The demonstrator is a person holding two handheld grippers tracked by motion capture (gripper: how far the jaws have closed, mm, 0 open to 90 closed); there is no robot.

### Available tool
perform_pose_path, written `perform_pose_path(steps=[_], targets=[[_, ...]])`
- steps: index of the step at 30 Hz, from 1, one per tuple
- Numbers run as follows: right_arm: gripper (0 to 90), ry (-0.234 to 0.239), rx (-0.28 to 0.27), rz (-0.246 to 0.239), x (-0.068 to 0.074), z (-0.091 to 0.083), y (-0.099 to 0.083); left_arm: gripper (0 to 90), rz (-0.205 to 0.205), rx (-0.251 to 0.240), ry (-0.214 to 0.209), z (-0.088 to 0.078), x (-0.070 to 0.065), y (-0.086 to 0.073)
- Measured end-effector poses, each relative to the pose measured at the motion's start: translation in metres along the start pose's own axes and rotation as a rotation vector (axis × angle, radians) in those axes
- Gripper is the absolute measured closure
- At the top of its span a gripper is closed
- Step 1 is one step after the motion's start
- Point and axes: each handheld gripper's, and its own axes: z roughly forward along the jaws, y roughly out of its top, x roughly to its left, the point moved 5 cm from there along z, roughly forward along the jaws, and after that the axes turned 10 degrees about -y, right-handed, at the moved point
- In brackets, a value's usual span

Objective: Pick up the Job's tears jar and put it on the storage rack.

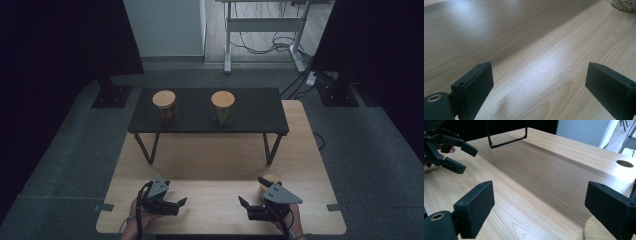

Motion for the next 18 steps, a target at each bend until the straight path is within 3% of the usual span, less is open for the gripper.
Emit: perform_pose_path(steps=[18], targets=[[9.2,-0.048,0.007,0.024,-0.022,-0.015,-0.007,7.5,-0.002,0.008,-0.003,0.002,0.000,-0.001]])
